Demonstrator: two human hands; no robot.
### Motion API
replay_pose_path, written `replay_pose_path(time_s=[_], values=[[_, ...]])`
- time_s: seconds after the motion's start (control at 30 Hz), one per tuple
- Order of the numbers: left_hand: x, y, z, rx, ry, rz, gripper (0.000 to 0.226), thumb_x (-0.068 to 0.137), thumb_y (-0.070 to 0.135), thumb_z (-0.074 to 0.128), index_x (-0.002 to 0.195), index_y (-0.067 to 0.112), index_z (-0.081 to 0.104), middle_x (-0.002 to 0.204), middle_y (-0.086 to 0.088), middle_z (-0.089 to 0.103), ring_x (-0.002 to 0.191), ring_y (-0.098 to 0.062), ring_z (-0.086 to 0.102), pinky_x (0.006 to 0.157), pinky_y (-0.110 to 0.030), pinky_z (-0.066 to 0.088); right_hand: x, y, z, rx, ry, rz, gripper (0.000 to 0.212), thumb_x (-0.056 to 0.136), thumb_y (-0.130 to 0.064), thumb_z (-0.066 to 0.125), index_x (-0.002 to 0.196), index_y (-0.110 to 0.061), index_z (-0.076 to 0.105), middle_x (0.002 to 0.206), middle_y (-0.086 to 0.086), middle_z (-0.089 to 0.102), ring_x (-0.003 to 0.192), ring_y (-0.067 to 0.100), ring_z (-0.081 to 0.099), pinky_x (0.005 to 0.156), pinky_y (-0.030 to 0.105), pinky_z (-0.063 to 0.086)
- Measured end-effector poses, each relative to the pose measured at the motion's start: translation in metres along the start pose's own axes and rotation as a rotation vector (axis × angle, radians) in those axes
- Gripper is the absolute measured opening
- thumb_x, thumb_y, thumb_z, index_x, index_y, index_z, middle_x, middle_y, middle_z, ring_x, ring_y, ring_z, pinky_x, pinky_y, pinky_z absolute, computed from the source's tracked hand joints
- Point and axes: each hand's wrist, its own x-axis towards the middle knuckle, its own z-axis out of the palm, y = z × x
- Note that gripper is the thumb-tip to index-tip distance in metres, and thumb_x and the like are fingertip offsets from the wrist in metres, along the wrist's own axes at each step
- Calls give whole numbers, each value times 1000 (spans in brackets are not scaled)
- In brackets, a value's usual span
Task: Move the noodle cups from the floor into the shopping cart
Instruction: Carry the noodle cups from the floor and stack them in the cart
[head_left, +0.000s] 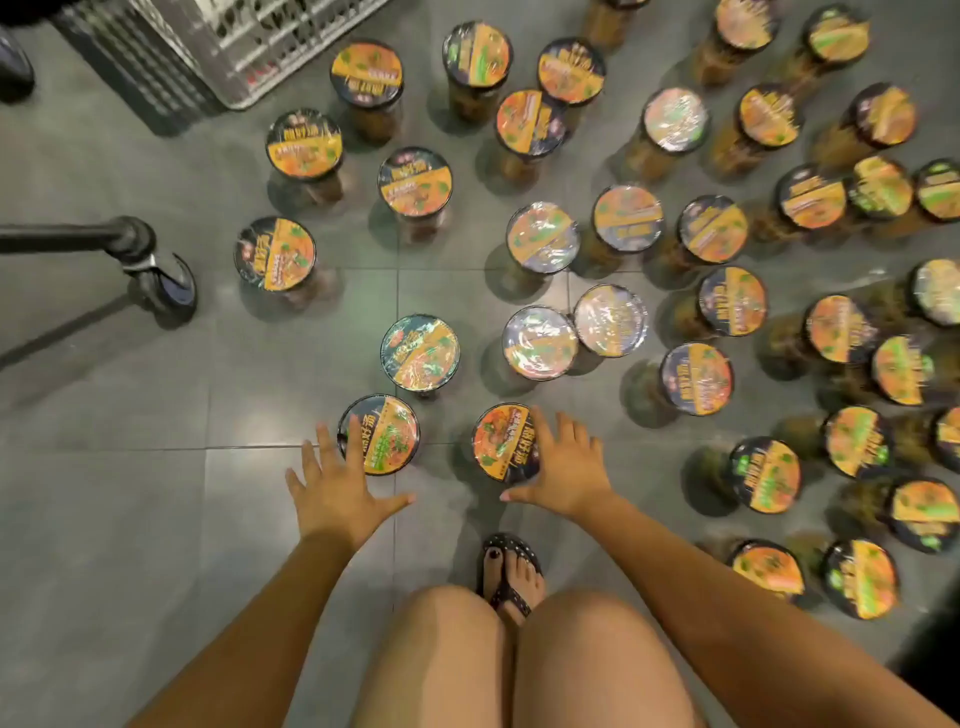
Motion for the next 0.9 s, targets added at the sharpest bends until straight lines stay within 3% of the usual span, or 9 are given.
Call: replay_pose_path(time_s=[0.17,0.33,0.47,0.6,0.9], values=[[59,3,43,-74,104,15,133,59,88,57,153,25,-11,160,-16,-13,148,-37,-3,116,-54,15,61,7,47,-32,57,-49,138,54,-83,67,153,-22,-8,156,17,8,146,34,5,115,58,15],[79,2,66,-206,279,77,128,54,75,75,153,17,18,150,-23,22,135,-41,32,107,-51,36,75,10,73,97,128,-95,140,54,-78,71,153,-20,-9,149,17,19,138,35,22,110,47,29],[67,1,58,-262,305,65,126,52,69,81,151,16,24,141,-24,33,126,-41,41,99,-51,43,65,5,68,196,121,-105,134,56,-63,75,154,-14,-2,134,14,29,126,31,30,103,38,36],[32,0,19,-265,322,53,122,53,68,81,150,18,26,139,-22,34,122,-39,43,96,-48,46,36,-5,30,258,134,-82,128,50,-70,62,154,-27,0,129,14,30,123,31,30,102,40,39],[-117,0,-135,-309,277,5,124,52,69,79,152,20,24,137,-21,31,119,-40,42,94,-46,47,-117,-47,-129,145,138,-84,126,59,-68,69,154,-31,-6,124,10,33,119,29,30,100,40,31]])
